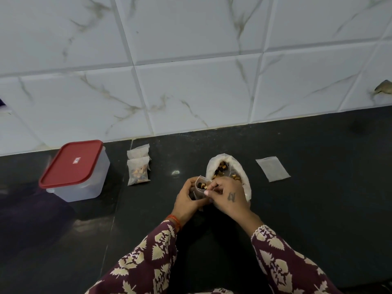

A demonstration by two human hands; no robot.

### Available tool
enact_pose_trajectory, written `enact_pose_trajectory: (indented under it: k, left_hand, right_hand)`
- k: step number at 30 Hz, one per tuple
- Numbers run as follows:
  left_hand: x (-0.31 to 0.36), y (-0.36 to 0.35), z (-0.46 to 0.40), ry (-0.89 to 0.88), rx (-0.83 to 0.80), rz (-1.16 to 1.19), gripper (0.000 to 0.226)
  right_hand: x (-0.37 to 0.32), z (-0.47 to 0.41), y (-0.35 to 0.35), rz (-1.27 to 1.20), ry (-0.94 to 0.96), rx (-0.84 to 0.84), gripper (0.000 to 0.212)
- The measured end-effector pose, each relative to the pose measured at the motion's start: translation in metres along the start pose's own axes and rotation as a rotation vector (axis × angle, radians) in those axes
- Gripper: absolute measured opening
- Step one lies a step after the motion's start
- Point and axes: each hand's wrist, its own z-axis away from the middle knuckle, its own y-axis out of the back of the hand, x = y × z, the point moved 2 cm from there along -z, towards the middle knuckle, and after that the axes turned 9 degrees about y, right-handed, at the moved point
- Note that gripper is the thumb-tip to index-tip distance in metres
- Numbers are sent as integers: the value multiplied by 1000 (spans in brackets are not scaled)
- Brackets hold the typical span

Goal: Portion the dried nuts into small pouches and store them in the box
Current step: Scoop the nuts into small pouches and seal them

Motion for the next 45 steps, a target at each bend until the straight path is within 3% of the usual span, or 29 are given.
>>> enact_pose_trajectory:
  k: [4, 8, 15, 17, 24, 26, 28, 30, 35, 45]
  left_hand:
    - [10, 12, 2, 36, 7, 187, 48]
    - [22, 23, 6, 13, 139, 221, 19]
    - [38, 32, 12, -77, 261, 263, 9]
    - [42, 34, 12, -98, 295, 273, 6]
    - [51, 30, 13, -98, 268, 331, 12]
    - [51, 28, 13, -76, 267, 336, 11]
    - [52, 27, 14, -58, 253, 347, 10]
    - [53, 26, 15, -44, 229, 356, 9]
    - [54, 28, 17, -16, 184, 361, 6]
    - [59, 25, 19, -32, 190, 345, 11]
  right_hand:
    - [-7, -3, 5, -30, 76, 142, 7]
    - [-16, -7, 8, -126, 128, 137, 12]
    - [-39, -14, 14, -244, 178, 159, 16]
    - [-40, -17, 18, -270, 152, 236, 13]
    - [-41, -17, 20, -424, 0, 228, 15]
    - [-41, -18, 18, -412, -39, 134, 26]
    - [-41, -18, 14, -358, -47, 64, 17]
    - [-43, -18, 13, -401, -82, 88, 5]
    - [-47, -18, 11, -641, -185, 85, 12]
    - [-56, -14, 9, -756, -247, 73, 20]
